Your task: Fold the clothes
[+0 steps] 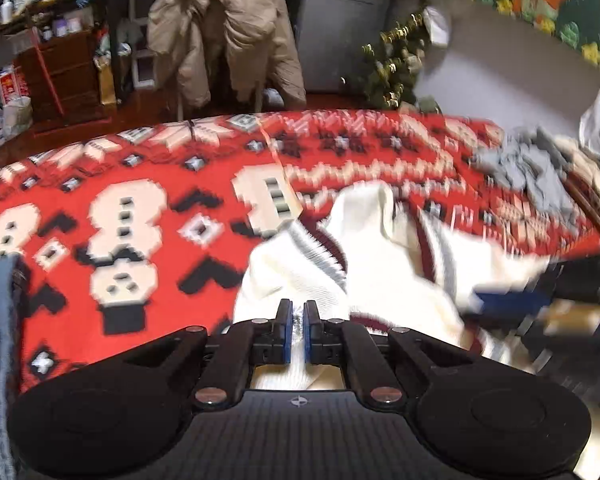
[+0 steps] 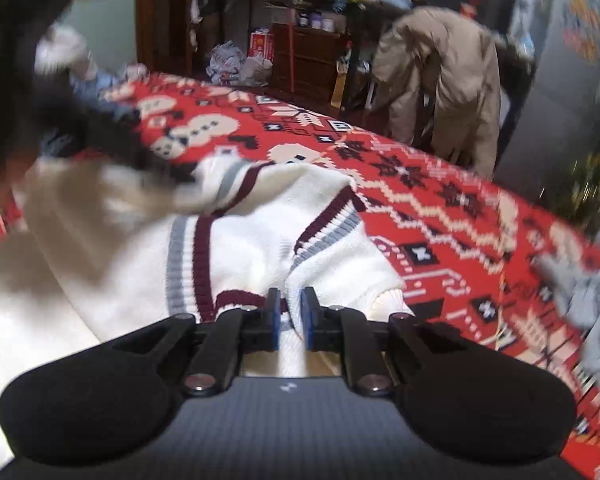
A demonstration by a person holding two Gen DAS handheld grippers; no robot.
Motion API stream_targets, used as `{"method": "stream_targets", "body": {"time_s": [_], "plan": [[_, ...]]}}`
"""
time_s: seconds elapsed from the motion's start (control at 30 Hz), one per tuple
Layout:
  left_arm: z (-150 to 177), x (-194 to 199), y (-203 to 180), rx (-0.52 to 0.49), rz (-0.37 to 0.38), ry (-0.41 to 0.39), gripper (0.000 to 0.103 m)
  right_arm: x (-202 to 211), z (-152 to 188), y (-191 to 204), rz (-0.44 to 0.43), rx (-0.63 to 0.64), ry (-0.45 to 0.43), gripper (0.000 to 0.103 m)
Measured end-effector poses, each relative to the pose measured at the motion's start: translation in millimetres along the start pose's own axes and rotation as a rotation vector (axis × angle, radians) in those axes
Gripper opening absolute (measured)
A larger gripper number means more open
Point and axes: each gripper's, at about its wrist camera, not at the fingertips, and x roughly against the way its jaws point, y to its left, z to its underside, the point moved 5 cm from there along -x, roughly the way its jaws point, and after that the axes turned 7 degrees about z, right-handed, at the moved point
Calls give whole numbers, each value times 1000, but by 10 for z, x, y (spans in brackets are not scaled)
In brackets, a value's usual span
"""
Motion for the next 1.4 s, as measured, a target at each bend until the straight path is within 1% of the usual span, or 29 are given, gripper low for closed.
{"method": "stream_targets", "body": {"time_s": [0.03,0.13,0.23,0.3,0.33,0.37,0.4,0.43,0.47,0.5,0.53,0.57,0.6,0.63,0.7,0.73,0.77,0.83,0.87,0.93,0.97,1.1,1.13,1.17,1.3,1.33,1.4], "plan": [[-10,10,-6,-4,-1,5,6,26,-29,-78,-14,-38,-5,15],[-18,35,41,29,17,4,6,111,-119,-344,-20,-153,-36,19],[-23,59,56,50,22,-4,6,98,-94,-702,29,-290,-48,21],[-30,77,58,58,23,-14,7,90,-75,-941,62,-382,-56,32],[-37,88,49,55,22,-22,8,61,-46,-1045,63,-431,-50,35],[-43,92,34,46,21,-29,13,0,7,-1117,40,-487,-29,40],[-43,89,14,34,19,-32,15,-52,57,-1161,12,-537,-13,42],[-38,80,-3,22,11,-31,22,-92,99,-1188,-16,-580,-5,42],[-32,68,-14,10,-1,-28,26,-117,120,-1184,-37,-599,-2,42],[-26,55,-24,-1,-14,-24,27,-122,114,-1139,-48,-586,-3,41],[-22,48,-28,-7,-22,-22,30,-127,109,-1094,-58,-573,-5,35],[-23,46,-20,-2,-22,-22,30,-132,103,-1049,-69,-559,-7,14],[-25,46,-7,8,-19,-23,30,-113,79,-989,-63,-529,-21,13],[-27,46,5,17,-16,-23,30,-63,26,-890,-40,-459,-51,12],[-31,53,51,51,-3,-26,31,40,-97,-635,-14,-277,-115,12],[-33,58,77,69,5,-27,31,90,-145,-503,-17,-190,-140,12],[-34,63,104,89,11,-28,31,127,-167,-363,-46,-118,-149,12],[-35,74,158,124,18,-29,31,135,-159,-114,-116,-18,-126,12],[-34,79,183,138,20,-29,31,121,-135,-10,-136,21,-103,13],[-31,90,231,164,24,-28,31,95,-57,127,-149,75,-60,15],[-30,96,251,174,26,-29,31,85,-44,137,-154,73,-53,16],[-31,111,298,200,38,-30,31,109,-75,65,-178,20,-54,25],[-30,111,300,201,39,-30,31,127,-94,39,-175,12,-61,27],[-29,110,298,200,38,-30,31,156,-115,38,-168,9,-69,31],[-31,116,283,191,36,-40,30,184,-145,-11,-116,-42,-103,33],[-34,123,272,183,38,-46,30,169,-143,-35,-116,-71,-102,33],[-42,143,244,160,42,-59,30,112,-115,-67,-123,-120,-74,33]]}}
